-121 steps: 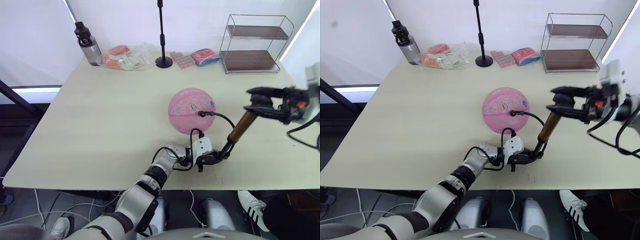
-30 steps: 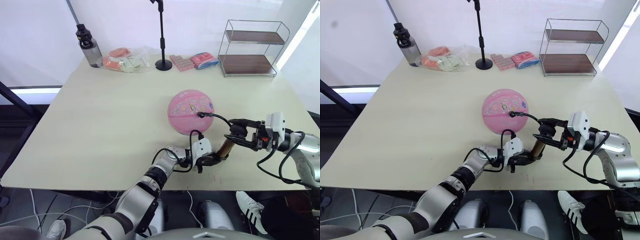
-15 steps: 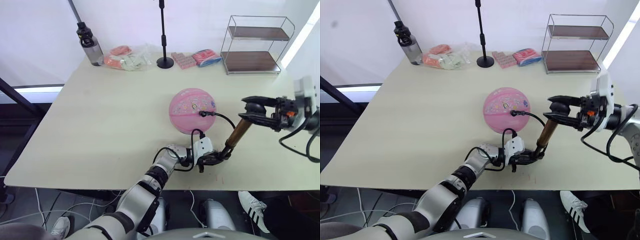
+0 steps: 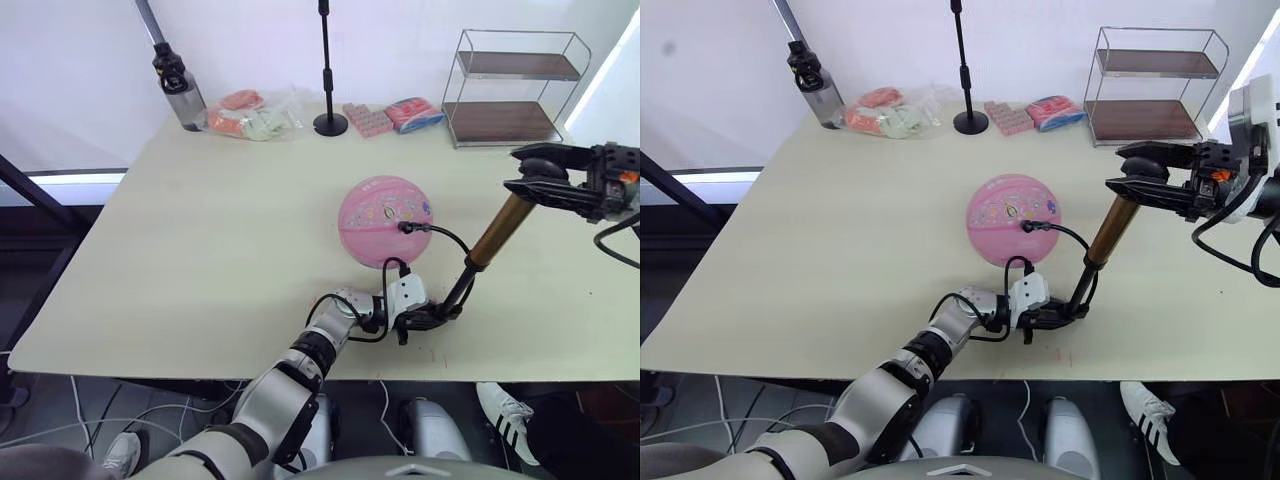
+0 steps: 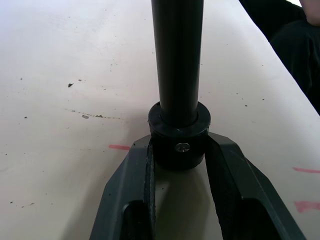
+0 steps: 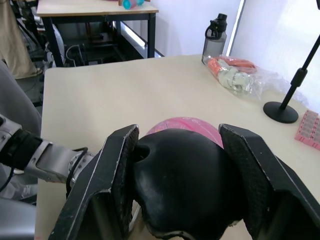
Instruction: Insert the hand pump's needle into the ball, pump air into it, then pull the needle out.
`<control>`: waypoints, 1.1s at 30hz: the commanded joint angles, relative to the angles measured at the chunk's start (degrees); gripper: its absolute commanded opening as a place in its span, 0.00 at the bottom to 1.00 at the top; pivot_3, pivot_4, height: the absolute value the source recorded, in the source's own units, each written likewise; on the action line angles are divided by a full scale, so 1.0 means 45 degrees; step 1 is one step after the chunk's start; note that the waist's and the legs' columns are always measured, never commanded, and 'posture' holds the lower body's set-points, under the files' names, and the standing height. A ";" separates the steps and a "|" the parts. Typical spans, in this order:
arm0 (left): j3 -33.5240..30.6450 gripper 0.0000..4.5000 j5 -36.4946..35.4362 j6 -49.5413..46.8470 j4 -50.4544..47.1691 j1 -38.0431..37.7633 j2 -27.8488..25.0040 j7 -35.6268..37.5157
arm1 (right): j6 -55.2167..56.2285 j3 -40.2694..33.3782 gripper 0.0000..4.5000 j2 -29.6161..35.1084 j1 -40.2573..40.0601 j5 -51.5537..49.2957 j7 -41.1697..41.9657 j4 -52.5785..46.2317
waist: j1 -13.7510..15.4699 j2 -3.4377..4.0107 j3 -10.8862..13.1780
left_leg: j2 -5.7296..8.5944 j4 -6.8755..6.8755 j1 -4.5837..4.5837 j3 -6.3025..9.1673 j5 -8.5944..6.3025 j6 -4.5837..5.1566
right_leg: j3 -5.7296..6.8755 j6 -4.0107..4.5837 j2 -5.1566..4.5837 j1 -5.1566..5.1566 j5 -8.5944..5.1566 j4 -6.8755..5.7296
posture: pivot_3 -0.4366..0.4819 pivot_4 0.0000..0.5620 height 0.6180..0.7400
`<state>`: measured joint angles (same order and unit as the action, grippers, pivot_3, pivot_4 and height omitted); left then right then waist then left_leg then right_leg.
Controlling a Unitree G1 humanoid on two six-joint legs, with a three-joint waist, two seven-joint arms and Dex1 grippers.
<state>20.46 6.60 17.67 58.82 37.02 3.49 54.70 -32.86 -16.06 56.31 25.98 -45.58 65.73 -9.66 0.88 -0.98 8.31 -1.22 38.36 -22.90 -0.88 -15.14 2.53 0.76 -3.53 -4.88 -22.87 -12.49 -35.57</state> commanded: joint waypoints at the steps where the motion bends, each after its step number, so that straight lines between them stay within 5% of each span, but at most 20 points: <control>1: 0.0217 0.22 0.0560 -0.0676 0.0862 -0.0551 -0.0548 -0.0062 | 0.0614 0.0183 0.48 -0.0332 -0.0890 0.0797 -0.0156 -0.0381 | -0.0019 -0.0015 -0.0010 | -0.0002 0.0001 0.0007 -0.0001 0.0000 0.0000 | 0.0000 -0.0001 0.0005 0.0006 0.0000 0.0000 | 0.48 0.27 1.00; 21: 0.0307 0.22 0.0528 -0.0790 0.0563 -0.0784 -0.0538 -0.0213 | 0.6420 0.3252 0.48 -0.3786 -0.4569 0.5121 -0.0588 0.1806 | -0.0044 -0.0185 -0.0191 | -0.0026 -0.0002 0.0049 0.0007 -0.0001 -0.0001 | -0.0001 -0.0014 0.0033 0.0014 -0.0012 -0.0002 | 0.48 0.27 1.00; 33: 0.0311 0.22 0.0530 -0.0799 0.0403 -0.0859 -0.0720 -0.0109 | 0.3390 0.1406 0.48 -0.2314 -0.3037 0.1900 -0.0235 -0.0384 | -0.0011 -0.0104 -0.0096 | -0.0025 -0.0010 0.0016 0.0006 -0.0001 -0.0001 | -0.0001 0.0012 0.0024 0.0001 -0.0001 -0.0002 | 0.48 0.27 1.00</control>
<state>20.85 6.52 16.75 56.74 35.66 2.68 54.49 -14.29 -6.03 44.35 10.78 -31.78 63.48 -7.93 0.83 -1.45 7.88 -1.31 38.31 -22.89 -0.85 -15.15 2.52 0.75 -3.48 -4.79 -22.91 -12.49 -35.57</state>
